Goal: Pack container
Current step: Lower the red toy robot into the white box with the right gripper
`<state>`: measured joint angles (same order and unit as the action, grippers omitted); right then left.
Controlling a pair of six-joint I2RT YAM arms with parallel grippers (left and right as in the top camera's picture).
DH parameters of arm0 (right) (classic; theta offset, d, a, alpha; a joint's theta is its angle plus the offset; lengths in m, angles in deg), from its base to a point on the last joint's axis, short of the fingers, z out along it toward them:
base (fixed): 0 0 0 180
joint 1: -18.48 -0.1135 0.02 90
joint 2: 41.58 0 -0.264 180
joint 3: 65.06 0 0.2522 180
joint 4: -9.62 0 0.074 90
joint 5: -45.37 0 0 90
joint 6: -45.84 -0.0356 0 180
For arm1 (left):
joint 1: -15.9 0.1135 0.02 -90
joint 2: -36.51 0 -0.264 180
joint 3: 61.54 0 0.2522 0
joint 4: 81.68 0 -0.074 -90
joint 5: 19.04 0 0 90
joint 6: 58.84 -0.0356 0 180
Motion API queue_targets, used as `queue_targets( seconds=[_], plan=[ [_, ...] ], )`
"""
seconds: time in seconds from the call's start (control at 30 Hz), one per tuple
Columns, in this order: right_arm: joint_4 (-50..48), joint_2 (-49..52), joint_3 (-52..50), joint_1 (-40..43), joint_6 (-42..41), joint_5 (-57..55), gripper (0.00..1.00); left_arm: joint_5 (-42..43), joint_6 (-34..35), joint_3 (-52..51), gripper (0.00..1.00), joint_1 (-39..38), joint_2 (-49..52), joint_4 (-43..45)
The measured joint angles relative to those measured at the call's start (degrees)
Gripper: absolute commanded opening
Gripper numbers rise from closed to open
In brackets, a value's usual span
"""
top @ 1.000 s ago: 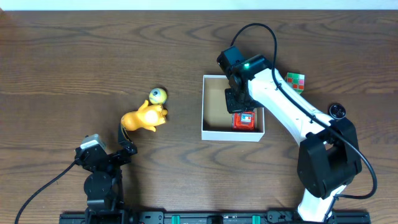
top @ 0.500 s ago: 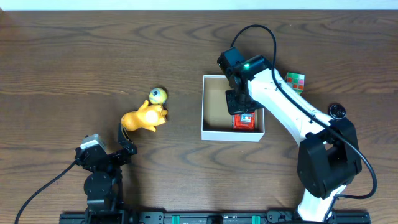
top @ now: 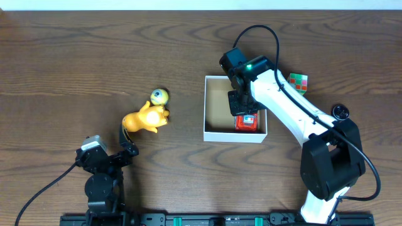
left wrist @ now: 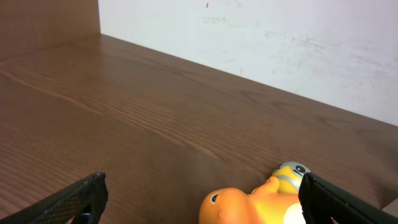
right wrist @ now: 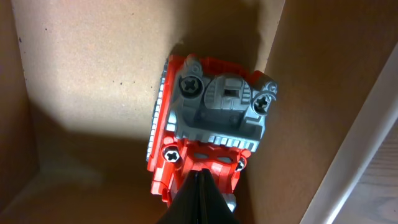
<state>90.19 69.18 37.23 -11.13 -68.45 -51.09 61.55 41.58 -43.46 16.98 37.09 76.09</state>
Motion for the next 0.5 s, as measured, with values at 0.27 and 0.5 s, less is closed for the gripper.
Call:
queue_targets(
  seconds=[0.27, 0.5],
  plan=[
    [-0.4, 0.0, -0.1, 0.0, 0.0, 0.0, 0.01, 0.0, 0.0, 0.0, 0.98, 0.0, 0.0, 0.0],
    [0.0, 0.0, -0.2, 0.0, 0.0, 0.5, 0.01, 0.0, 0.0, 0.0, 0.98, 0.0, 0.0, 0.0]
  ],
)
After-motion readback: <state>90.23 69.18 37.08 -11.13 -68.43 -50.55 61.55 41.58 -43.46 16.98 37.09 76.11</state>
